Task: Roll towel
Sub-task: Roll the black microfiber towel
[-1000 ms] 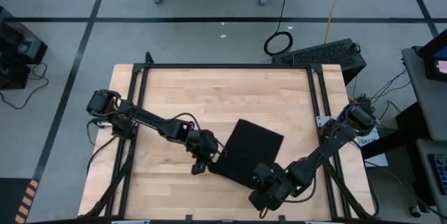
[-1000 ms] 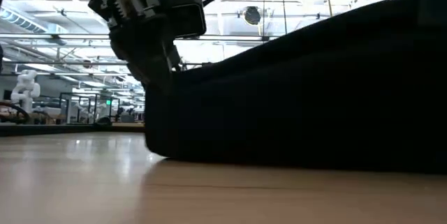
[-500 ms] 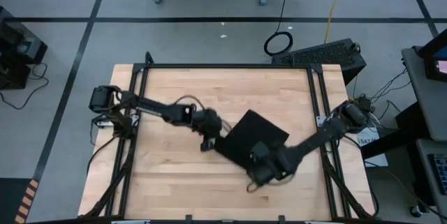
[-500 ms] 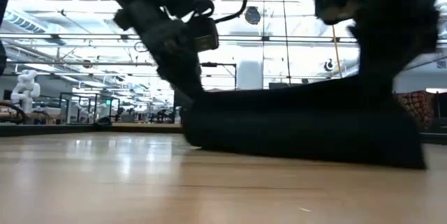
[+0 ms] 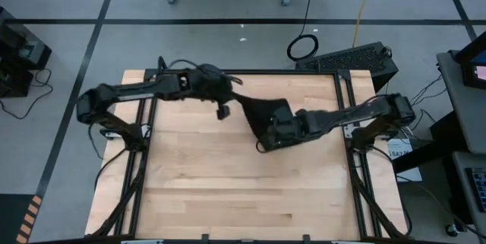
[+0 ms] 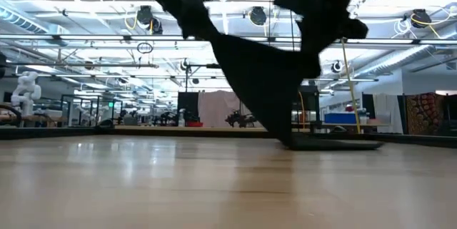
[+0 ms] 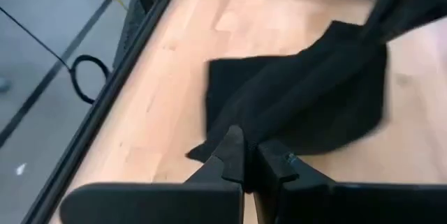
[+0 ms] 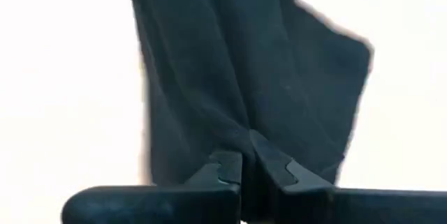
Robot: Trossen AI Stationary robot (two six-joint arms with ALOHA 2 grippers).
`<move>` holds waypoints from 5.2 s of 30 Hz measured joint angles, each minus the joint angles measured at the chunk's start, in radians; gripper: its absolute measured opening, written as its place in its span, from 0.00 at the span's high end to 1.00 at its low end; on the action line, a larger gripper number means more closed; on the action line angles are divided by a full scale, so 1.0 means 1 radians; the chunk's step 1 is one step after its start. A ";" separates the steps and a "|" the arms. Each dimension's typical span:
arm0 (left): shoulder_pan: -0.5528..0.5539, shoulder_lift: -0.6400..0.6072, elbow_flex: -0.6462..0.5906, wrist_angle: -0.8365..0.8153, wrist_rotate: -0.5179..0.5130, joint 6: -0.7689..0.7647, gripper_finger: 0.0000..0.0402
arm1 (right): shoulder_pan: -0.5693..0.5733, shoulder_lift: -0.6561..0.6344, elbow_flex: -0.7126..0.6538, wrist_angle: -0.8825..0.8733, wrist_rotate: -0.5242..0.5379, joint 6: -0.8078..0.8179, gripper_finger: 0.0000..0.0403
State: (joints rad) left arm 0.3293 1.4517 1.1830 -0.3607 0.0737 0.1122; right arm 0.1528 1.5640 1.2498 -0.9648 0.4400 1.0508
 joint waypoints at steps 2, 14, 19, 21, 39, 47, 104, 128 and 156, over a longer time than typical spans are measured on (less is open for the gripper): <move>0.005 -0.055 0.002 -0.100 0.029 -0.002 0.98 | -0.001 -0.025 0.001 0.073 -0.041 0.018 1.00; -0.193 -0.265 -0.319 -0.290 0.263 -0.276 0.98 | 0.136 0.148 0.002 0.385 -0.339 -0.030 1.00; -0.354 -0.267 -0.485 -0.007 0.283 -0.466 0.98 | 0.194 0.222 0.002 0.389 -0.451 -0.039 1.00; -0.403 -0.258 -0.517 0.051 0.274 -0.529 0.98 | 0.206 0.233 0.001 0.414 -0.472 -0.040 1.00; -0.700 -0.212 -0.675 0.343 0.161 -0.971 0.98 | 0.130 0.441 -0.002 0.726 -0.973 -0.184 1.00; -0.715 -0.186 -0.736 0.404 0.168 -0.998 0.98 | 0.122 0.482 -0.001 0.794 -0.971 -0.192 1.00; -0.676 0.059 -0.777 0.614 0.294 -1.233 0.98 | 0.380 0.363 -0.001 0.865 -0.201 -0.882 0.56; -0.675 0.040 -0.767 0.605 0.284 -1.309 0.65 | 0.259 0.414 -0.001 0.753 -0.286 -0.730 0.44; -0.771 -0.430 -0.740 0.340 -0.063 -1.073 0.43 | 0.261 0.410 0.009 0.670 -0.315 -0.562 0.41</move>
State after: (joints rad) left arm -0.4415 1.0212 0.4431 -0.0211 0.0107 -0.9604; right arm 0.4141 1.9743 1.2586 -0.2944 0.1252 0.4889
